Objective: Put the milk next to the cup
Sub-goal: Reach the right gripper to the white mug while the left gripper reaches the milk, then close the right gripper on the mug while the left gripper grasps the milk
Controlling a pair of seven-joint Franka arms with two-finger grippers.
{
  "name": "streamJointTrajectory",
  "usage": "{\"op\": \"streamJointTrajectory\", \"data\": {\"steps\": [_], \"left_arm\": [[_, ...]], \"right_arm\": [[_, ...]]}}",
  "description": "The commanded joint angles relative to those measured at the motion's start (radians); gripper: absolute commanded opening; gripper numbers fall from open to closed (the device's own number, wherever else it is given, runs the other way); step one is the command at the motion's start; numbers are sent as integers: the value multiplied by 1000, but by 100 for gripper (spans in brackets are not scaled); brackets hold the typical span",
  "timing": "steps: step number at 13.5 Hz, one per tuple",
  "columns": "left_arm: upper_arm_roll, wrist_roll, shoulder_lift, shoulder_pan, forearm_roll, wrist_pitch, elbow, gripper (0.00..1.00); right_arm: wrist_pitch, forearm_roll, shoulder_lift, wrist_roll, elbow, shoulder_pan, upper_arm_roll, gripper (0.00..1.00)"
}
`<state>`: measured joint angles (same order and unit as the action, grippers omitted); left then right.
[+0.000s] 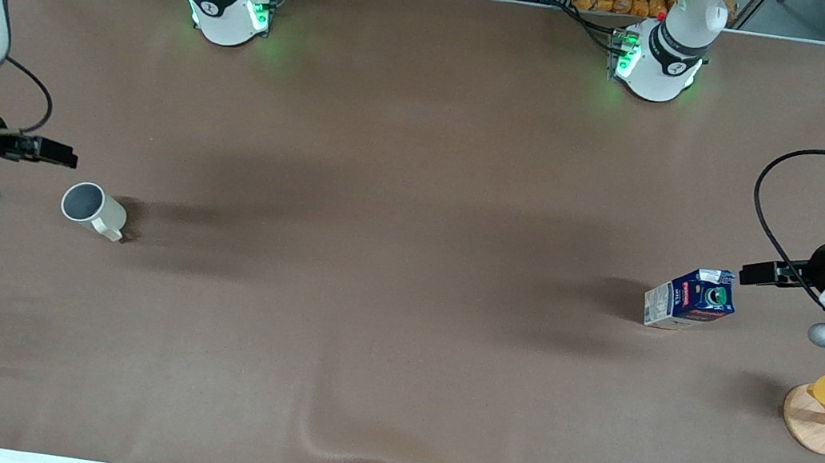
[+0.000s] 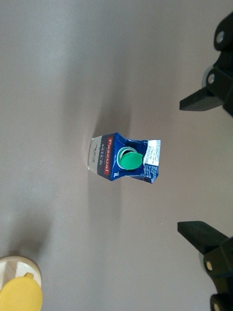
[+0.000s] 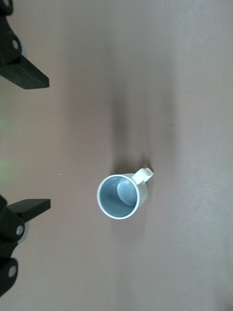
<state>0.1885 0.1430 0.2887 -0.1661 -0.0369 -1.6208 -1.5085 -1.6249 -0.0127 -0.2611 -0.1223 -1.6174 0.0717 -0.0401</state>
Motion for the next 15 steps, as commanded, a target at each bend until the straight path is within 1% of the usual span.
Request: {"op": "streamJointTrajectory", "data": {"steps": [1, 3, 4, 7, 9, 10, 12, 15], "left_arm": [[5, -11, -17, 0, 12, -36, -50, 100], [6, -8, -14, 0, 12, -60, -77, 100], [5, -10, -8, 0, 12, -76, -94, 100], [5, -2, 18, -4, 14, -108, -130, 100], [5, -2, 24, -15, 14, -175, -173, 100], [5, -3, 41, -15, 14, -200, -183, 100], [5, -3, 76, -9, 9, -209, -180, 100], [5, -2, 86, -9, 9, -211, -185, 100]], "right_arm": [[-53, -12, -105, -52, 27, 14, 5, 100], [-146, -12, -167, -123, 16, 13, 5, 100], [-194, -12, -188, -157, -7, 20, 5, 100], [-282, -9, -184, -201, -85, 33, 5, 100], [-390, -9, -165, -261, -189, 52, 5, 100], [-426, -10, -161, -285, -223, 66, 6, 100], [-418, -12, -158, -287, -234, 71, 6, 100], [-389, -12, -164, -287, -242, 71, 6, 100]]}}
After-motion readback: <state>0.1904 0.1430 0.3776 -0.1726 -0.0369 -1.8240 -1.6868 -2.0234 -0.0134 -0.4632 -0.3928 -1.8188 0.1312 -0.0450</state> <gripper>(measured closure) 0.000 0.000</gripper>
